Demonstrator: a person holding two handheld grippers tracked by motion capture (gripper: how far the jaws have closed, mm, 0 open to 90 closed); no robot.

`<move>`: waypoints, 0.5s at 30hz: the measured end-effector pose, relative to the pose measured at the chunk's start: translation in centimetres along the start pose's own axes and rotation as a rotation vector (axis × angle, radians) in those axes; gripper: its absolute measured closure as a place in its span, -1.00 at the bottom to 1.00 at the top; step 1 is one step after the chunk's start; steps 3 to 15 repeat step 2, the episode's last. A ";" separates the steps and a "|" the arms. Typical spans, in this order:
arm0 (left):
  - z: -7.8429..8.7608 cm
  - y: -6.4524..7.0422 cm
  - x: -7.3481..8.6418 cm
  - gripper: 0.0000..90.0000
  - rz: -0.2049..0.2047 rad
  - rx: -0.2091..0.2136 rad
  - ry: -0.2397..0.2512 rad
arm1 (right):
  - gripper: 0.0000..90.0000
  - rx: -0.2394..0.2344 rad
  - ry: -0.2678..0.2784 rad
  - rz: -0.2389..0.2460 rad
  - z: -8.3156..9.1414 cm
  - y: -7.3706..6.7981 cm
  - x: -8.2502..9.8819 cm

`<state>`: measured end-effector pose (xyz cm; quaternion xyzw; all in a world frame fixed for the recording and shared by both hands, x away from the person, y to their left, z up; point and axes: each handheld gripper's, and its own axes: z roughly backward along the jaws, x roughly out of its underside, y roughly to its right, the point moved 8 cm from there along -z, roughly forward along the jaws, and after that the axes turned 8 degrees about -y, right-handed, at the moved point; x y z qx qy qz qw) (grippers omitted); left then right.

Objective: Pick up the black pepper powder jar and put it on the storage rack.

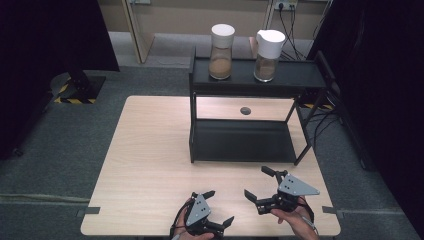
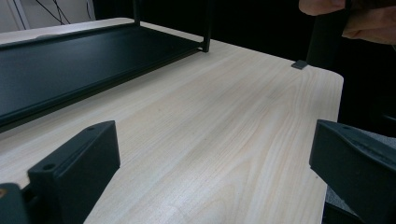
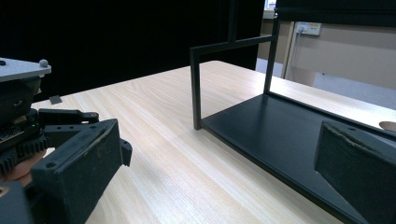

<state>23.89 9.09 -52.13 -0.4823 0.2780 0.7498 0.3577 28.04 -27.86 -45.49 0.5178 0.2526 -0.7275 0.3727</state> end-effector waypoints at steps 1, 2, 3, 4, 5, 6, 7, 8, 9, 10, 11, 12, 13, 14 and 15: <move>0.0 0.0 0.0 -0.97 0.000 0.001 -0.001 | -0.96 0.001 0.000 0.000 0.0 0.0 0.0; 0.0 0.0 0.0 -0.97 0.002 0.001 -0.002 | -0.96 0.000 -0.002 -0.002 0.0 0.0 0.1; 0.0 0.0 0.0 -0.97 0.002 0.001 -0.002 | -0.96 0.000 -0.002 -0.002 0.0 0.0 0.1; 0.0 0.0 0.0 -0.97 0.002 0.001 -0.002 | -0.96 0.000 -0.002 -0.002 0.0 0.0 0.1; 0.0 0.0 0.0 -0.97 0.002 0.001 -0.002 | -0.96 0.000 -0.002 -0.002 0.0 0.0 0.1; 0.0 0.0 0.0 -0.97 0.002 0.001 -0.002 | -0.96 0.000 -0.002 -0.002 0.0 0.0 0.1; 0.0 0.0 0.0 -0.97 0.002 0.001 -0.002 | -0.96 0.000 -0.002 -0.002 0.0 0.0 0.1; 0.0 0.0 0.0 -0.97 0.002 0.001 -0.002 | -0.96 0.000 -0.002 -0.002 0.0 0.0 0.1; 0.0 0.0 0.0 -0.97 0.002 0.001 -0.002 | -0.96 0.000 -0.002 -0.002 0.0 0.0 0.1; 0.0 0.0 0.0 -0.97 0.002 0.001 -0.002 | -0.96 0.000 -0.002 -0.002 0.0 0.0 0.1; 0.0 0.0 0.0 -0.97 0.002 0.001 -0.002 | -0.96 0.000 -0.002 -0.002 0.0 0.0 0.1; 0.0 0.0 0.0 -0.97 0.002 0.001 -0.002 | -0.96 0.000 -0.002 -0.002 0.0 0.0 0.1; 0.0 0.0 0.0 -0.97 0.002 0.001 -0.002 | -0.96 0.000 -0.002 -0.002 0.0 0.0 0.1; 0.0 0.0 0.0 -0.97 0.002 0.001 -0.002 | -0.96 0.000 -0.002 -0.002 0.0 0.0 0.1; 0.0 0.0 0.0 -0.97 0.002 0.001 -0.002 | -0.96 0.000 -0.002 -0.002 0.0 0.0 0.1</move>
